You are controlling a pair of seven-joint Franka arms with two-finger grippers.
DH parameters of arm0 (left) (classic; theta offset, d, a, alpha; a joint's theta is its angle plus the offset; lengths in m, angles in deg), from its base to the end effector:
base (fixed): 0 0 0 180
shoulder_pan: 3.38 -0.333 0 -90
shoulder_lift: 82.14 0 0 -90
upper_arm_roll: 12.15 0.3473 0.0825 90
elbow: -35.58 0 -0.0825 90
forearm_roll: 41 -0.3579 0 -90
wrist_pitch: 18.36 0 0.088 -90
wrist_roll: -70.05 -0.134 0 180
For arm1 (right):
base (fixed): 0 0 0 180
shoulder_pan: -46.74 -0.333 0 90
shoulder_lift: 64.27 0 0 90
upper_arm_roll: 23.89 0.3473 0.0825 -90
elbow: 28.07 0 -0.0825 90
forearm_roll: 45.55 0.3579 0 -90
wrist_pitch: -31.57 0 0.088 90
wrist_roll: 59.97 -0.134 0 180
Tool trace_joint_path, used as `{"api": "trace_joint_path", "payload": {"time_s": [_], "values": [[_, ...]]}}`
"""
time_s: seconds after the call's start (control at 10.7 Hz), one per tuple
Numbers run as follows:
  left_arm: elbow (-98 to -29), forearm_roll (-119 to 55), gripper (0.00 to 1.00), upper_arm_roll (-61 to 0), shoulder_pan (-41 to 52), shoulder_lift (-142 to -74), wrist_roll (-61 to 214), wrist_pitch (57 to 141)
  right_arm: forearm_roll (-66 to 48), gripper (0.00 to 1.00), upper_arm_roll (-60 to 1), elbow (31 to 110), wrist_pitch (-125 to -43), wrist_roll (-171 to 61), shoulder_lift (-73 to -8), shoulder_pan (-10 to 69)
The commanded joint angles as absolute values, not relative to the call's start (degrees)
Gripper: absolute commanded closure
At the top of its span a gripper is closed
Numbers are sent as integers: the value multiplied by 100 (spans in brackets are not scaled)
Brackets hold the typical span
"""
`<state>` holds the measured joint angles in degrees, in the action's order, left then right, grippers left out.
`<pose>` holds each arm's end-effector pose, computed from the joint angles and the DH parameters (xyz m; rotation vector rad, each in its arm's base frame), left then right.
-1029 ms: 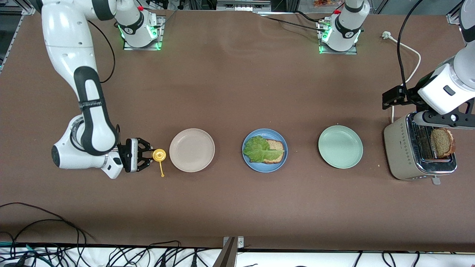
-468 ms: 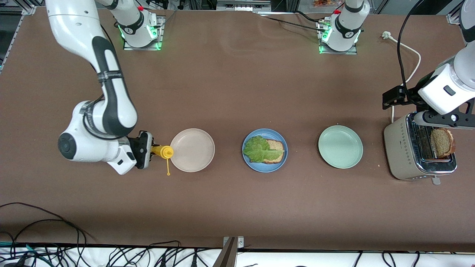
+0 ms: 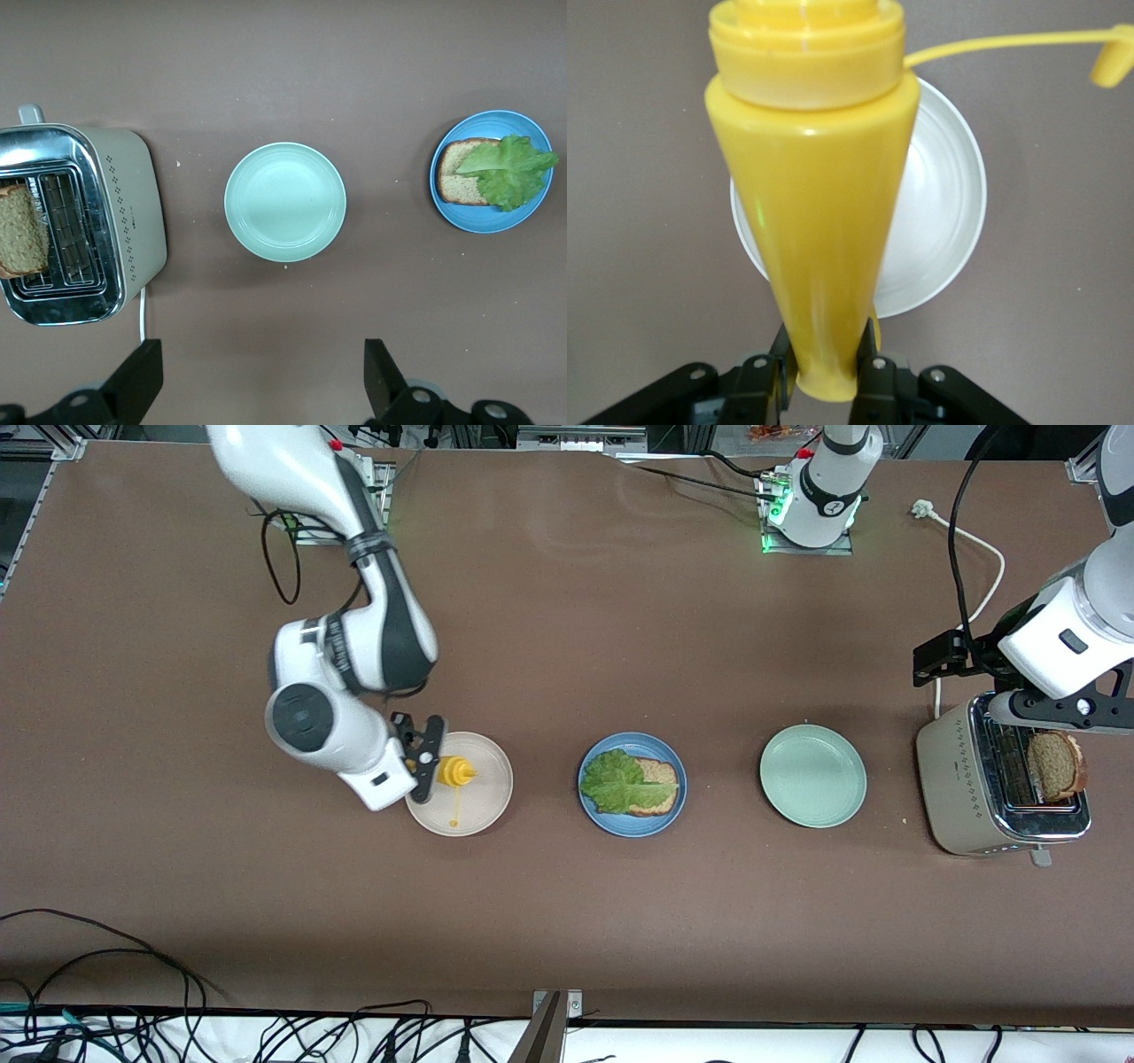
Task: Make sandwich in blue plate with both arms
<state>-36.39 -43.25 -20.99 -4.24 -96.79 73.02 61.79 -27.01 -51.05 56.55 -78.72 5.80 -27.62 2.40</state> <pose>0.5885 -0.0628 0.6099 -3.1240 0.1251 0.1715 0.6248 0.2857 0.3322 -2.3709 -1.9598 0.1533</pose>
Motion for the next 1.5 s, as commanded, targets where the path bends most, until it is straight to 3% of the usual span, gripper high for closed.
{"api": "trace_joint_path", "payload": {"time_s": [0.0,0.47,0.84,1.4], "values": [[-3587,-4416,0,-2102,-418,-9647,7260,6092,-4048,100,-5299,5229,-7708,-702,-2640,-579],[-3587,-4416,0,-2102,-426,-9647,7260,6092,-4773,100,-5316,3980,-6618,-1829,-1814,-1160],[-3587,-4416,0,-2102,-426,-9647,7260,6092,-5731,100,-5316,3804,-6608,-2954,-1173,-1881],[-3587,-4416,0,-2102,-426,-9647,7260,6092,-6250,100,-5325,3442,-6590,-3351,-512,-2076]]}}
